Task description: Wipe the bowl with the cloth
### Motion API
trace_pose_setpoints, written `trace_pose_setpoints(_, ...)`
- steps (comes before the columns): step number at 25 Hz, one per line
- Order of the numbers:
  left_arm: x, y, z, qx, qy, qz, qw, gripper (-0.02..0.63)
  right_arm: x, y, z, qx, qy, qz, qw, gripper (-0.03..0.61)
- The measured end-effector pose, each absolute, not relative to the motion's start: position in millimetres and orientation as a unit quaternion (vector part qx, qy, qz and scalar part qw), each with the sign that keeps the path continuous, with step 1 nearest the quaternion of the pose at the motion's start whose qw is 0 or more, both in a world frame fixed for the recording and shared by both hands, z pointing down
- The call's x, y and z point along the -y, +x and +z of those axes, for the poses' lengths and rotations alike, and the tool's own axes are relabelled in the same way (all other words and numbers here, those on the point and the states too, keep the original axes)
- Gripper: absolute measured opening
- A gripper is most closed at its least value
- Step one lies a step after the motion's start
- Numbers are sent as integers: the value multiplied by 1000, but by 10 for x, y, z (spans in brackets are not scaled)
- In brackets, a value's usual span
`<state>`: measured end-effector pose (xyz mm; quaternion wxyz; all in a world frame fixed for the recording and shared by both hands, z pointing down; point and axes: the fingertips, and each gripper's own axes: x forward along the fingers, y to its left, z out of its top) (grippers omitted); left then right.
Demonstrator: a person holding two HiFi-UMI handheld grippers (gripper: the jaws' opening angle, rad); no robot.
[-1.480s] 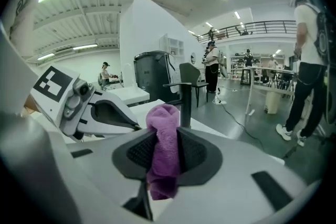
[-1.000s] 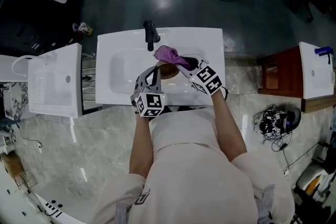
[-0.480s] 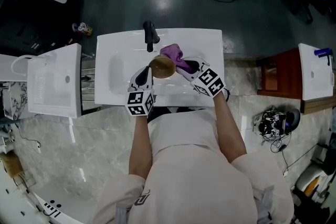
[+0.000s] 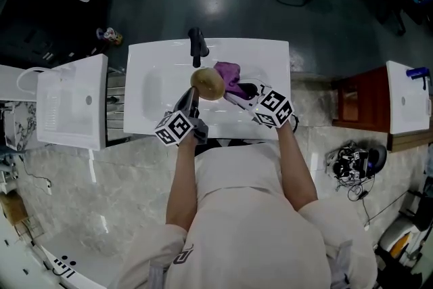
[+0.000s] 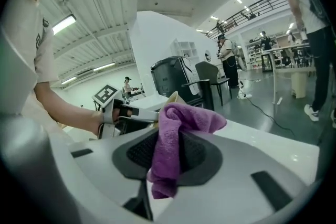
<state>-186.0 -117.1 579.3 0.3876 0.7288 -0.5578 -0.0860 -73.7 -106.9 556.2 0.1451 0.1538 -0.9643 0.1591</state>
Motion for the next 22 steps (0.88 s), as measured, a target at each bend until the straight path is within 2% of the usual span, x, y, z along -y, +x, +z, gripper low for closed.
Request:
trace_pose_setpoints(6, 1194, -1813, 5824, 526, 697, -166, 458, 9, 938, -796, 5620, 967, 121, 155, 161, 91)
trace_pose_setpoints(14, 1171, -1770, 5875, 480, 704, -192, 487, 9, 704, -885, 5662, 968, 59, 169, 174, 91)
trace_pose_setpoints(19, 1187, -1494, 5695, 391, 687, -281, 544, 9, 633, -921, 5731, 968, 44, 172, 180, 91)
trace_pose_setpoints(22, 1152, -1387, 5680, 341, 683, -293, 576, 9, 592, -949, 5792, 967, 38, 169, 188, 91)
